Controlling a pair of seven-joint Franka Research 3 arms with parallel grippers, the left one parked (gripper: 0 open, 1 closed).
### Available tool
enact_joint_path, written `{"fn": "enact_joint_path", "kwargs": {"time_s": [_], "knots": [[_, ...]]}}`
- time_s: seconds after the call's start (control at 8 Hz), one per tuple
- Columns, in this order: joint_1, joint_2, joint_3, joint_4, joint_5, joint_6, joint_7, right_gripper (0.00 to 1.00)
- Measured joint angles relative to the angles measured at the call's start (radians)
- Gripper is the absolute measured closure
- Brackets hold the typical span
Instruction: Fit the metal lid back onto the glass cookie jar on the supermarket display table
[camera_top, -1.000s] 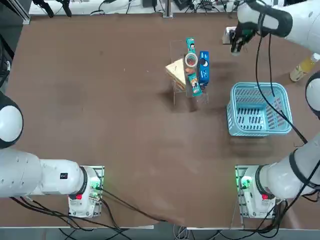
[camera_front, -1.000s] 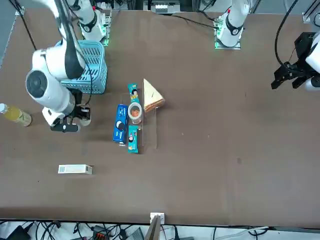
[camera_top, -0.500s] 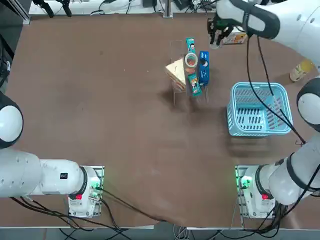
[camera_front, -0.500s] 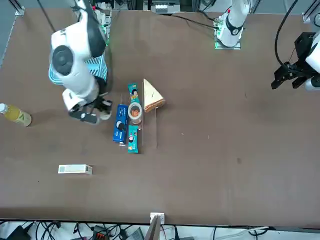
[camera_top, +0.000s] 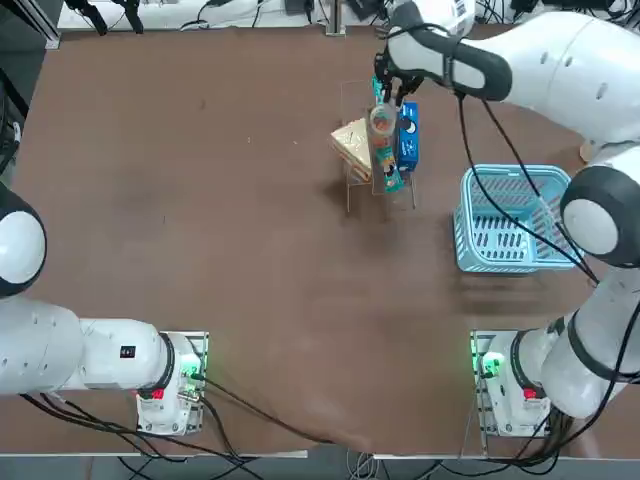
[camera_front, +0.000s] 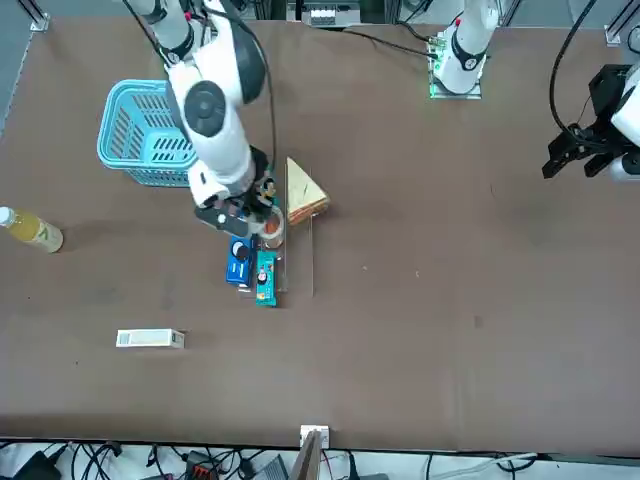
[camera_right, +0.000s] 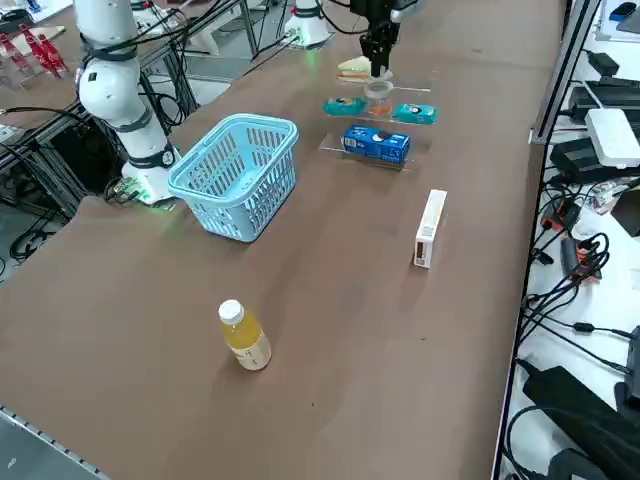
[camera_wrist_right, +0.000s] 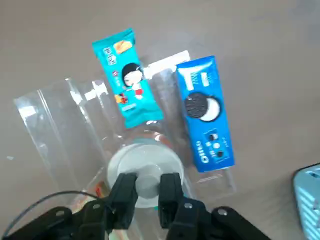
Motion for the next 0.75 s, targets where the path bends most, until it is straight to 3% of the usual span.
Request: {"fn": "enact_joint_path", "kwargs": {"time_s": [0.75], "knots": [[0.025,0.034,-0.001,0.018,0.0,0.001,0.005,0.73]]}}
